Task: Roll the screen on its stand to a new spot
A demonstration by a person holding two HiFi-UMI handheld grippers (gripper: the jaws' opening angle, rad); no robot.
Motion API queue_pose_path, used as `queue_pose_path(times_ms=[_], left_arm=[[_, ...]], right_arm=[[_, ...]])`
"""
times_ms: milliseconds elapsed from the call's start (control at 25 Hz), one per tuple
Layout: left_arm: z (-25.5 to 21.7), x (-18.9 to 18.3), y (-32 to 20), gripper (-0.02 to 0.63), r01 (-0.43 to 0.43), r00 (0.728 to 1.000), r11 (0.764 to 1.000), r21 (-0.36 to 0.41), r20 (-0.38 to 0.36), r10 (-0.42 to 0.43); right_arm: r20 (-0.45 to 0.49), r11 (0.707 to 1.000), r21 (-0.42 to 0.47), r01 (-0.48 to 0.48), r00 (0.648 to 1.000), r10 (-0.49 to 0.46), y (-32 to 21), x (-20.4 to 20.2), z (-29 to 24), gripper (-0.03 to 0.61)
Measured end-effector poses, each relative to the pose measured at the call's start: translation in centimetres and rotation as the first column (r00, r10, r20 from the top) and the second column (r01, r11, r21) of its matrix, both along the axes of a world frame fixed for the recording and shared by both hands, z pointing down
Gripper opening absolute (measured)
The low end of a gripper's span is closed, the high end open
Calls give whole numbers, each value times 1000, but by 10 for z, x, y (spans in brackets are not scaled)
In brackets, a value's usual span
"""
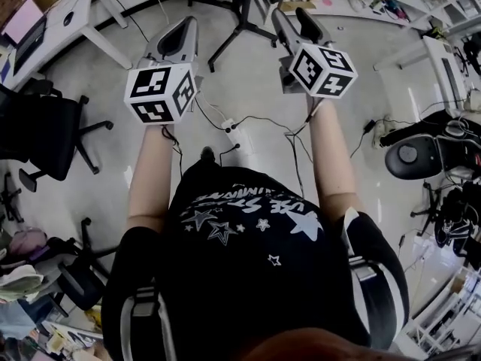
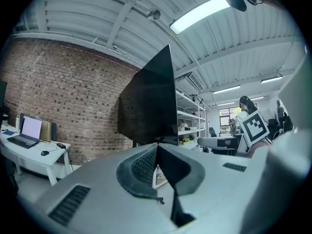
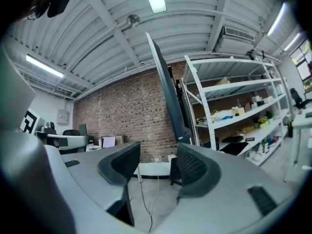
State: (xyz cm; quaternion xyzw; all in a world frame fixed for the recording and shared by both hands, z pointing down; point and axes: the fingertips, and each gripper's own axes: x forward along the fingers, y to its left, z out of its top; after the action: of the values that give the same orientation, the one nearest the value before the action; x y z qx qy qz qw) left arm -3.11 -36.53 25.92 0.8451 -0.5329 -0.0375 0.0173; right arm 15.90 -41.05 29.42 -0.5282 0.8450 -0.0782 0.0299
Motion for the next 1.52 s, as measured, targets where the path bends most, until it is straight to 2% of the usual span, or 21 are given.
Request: queue_pose_path(times_ms=[440, 840, 1160, 1520], left_arm=[[-6, -15, -74, 8, -117, 993, 993, -4, -17, 117], [2, -29, -118, 8, -220, 975, 975, -16, -26, 220], [3, -17, -139, 8, -222, 975, 975, -14, -32, 222], [-6, 14, -162, 8, -155, 988, 988, 1, -31, 155]], right_arm=[[-16, 993, 26, -119, 993, 120, -59, -16, -20, 276], [4, 969, 18, -248, 969, 248, -92, -16, -15, 279], [-21, 965, 40, -260, 965, 261, -120, -3, -24, 278], [-42, 980, 93, -177, 982, 181, -164, 10, -45, 278]])
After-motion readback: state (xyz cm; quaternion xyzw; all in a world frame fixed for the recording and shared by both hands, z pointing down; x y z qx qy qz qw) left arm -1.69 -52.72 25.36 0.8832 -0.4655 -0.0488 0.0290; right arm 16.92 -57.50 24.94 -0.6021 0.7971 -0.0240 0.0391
